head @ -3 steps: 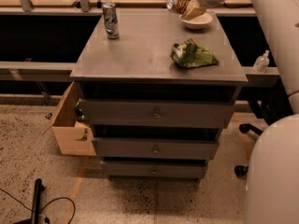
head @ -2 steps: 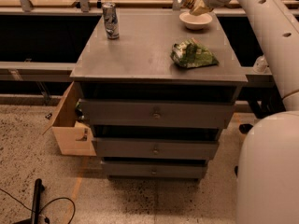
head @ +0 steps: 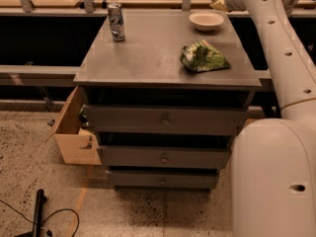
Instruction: Place orange can into paper bowl
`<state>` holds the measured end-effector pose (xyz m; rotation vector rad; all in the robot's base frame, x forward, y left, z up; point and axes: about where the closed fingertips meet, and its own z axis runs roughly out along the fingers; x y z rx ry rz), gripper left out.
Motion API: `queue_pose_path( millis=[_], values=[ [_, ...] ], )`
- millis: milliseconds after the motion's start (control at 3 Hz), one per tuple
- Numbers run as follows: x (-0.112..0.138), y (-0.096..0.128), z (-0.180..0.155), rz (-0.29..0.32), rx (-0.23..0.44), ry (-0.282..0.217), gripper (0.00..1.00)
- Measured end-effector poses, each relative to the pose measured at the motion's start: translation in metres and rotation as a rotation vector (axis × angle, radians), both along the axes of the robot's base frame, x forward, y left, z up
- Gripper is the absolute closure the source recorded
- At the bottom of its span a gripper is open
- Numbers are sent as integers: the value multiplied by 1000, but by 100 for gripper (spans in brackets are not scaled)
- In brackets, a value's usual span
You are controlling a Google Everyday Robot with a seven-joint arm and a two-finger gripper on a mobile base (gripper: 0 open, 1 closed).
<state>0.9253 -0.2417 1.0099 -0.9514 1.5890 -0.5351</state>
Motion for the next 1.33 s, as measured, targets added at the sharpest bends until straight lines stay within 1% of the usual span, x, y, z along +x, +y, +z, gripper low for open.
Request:
queue_pose_path(
  millis=[333, 667, 1000, 1333],
  values=[
    [19, -11, -11, -43, 222, -27, 100],
    [38, -21, -21, -118, 348, -58, 100],
    [54, -36, -36, -214, 415, -85, 100],
    [65, -37, -49, -284, 510, -88, 100]
  ],
)
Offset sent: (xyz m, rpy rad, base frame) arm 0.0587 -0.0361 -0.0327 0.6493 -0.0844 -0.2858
